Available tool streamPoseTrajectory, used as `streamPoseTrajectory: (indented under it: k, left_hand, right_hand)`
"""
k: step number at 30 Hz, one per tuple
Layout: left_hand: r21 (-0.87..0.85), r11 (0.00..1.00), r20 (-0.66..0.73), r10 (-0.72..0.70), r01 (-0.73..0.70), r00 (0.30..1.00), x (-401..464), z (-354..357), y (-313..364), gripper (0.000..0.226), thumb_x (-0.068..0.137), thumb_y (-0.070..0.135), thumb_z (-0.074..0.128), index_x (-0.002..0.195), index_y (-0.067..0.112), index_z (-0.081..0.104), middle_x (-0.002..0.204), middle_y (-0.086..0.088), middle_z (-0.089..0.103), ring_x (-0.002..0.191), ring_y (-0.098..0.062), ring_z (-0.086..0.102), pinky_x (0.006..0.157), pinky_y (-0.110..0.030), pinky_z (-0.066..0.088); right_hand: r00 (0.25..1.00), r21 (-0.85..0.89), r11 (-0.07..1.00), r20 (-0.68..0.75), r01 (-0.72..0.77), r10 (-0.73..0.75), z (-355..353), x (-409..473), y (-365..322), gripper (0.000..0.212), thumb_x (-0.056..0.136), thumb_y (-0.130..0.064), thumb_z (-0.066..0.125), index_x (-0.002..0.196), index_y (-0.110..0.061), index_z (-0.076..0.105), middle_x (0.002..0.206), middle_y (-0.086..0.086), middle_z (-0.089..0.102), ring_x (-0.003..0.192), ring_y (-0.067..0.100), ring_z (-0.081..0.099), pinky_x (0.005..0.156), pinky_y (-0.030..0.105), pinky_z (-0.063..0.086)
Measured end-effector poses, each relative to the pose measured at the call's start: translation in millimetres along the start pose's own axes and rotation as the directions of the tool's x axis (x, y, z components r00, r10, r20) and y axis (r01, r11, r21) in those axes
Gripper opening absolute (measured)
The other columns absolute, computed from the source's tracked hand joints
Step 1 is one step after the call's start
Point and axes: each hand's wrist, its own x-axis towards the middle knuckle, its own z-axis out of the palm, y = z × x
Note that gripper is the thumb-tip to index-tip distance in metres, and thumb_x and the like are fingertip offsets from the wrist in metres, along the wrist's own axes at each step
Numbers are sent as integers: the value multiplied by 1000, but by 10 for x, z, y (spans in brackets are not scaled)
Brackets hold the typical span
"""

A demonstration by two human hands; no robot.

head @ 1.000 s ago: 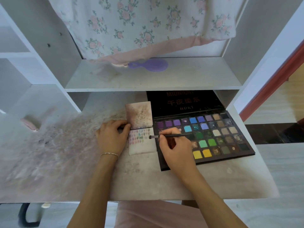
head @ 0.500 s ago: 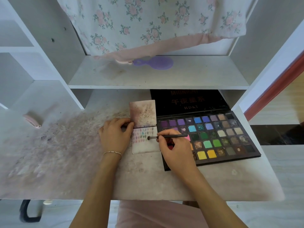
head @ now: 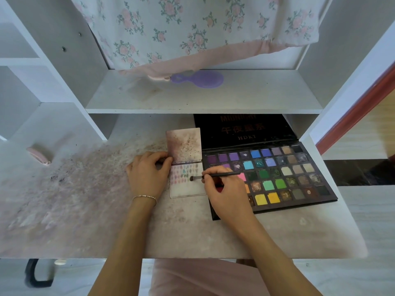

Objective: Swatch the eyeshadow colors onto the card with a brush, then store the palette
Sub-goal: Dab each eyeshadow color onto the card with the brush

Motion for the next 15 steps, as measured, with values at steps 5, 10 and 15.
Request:
streamPoseTrajectory:
  k: [5, 10, 15]
  left_hand:
    - [-1, 1000, -3, 7, -7, 1000, -5, -4, -1, 17, 87, 31, 58, 97, 23, 70, 102, -1, 66, 103, -25, 48, 87, -34, 24]
    - [-4, 1000, -1, 5, -5, 1000, -6, -8, 8, 18, 87, 31, 58, 98, 23, 70, 103, -1, 66, 104, -26, 48, 88, -35, 25]
    - [6, 1000, 8, 2, -2, 1000, -2, -10, 5, 17, 87, 31, 58, 98, 23, 69, 104, 0, 65, 105, -25, 48, 90, -36, 26]
  right_hand:
    - [1000, 1, 1000, 3, -2, 2, 0, -1, 8, 8, 88, -18, 53, 92, -21, 60, 85, -4, 62, 90, 19, 57, 79, 42, 52]
    - [1000, -10, 1000, 1, 4, -4, 5, 5, 12, 8, 88, -18, 53, 92, -21, 60, 86, -1, 63, 88, 19, 58, 78, 42, 52]
    - [1000, -5, 1000, -5, 12, -12, 1, 7, 4, 10, 89, -18, 53, 94, -19, 62, 85, -3, 63, 90, 19, 58, 80, 42, 52]
